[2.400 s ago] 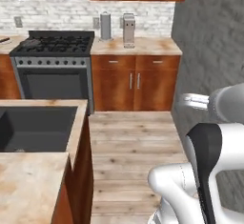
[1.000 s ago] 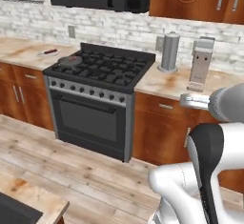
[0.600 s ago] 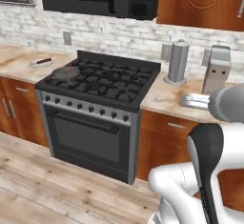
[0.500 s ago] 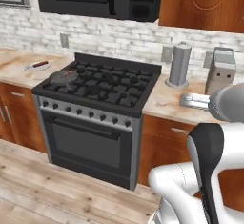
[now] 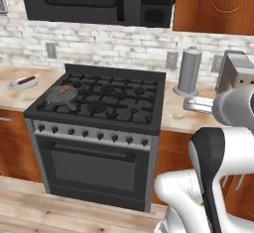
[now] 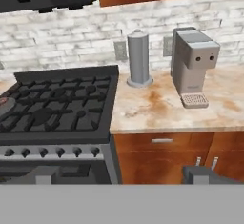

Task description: Place the cold items (banana and broccoli) from the fridge in one tupperware on the dining counter. Place the warm items (kebab skewer and hot dog) in the stove area in another tupperware.

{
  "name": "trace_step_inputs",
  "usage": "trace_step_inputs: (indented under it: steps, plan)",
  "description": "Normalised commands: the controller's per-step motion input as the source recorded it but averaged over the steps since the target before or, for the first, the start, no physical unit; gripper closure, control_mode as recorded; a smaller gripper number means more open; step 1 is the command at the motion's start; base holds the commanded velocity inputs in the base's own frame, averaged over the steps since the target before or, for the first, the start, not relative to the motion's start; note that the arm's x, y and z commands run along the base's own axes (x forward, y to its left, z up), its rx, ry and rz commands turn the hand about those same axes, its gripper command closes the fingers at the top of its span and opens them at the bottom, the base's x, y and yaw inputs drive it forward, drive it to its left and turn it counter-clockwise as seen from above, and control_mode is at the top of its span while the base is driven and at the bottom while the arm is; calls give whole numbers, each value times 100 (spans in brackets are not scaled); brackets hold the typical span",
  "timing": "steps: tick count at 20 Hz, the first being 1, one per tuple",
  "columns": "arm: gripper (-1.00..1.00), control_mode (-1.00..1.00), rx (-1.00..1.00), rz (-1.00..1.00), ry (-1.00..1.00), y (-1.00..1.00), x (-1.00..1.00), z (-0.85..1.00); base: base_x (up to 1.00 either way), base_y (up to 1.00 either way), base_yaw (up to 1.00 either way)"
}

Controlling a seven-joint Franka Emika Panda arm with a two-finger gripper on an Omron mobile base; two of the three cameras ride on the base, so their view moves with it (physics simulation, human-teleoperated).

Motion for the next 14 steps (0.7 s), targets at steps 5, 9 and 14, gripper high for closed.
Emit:
trace_step_inputs:
  steps: [5,9,14]
  plan:
    - [-100,100,0,0,0,0,0,0,55,88,-40]
    - [-100,100,0,0,0,0,0,0,100,-40,0]
    - [-100,100,0,0,0,0,0,0,82,34,-16]
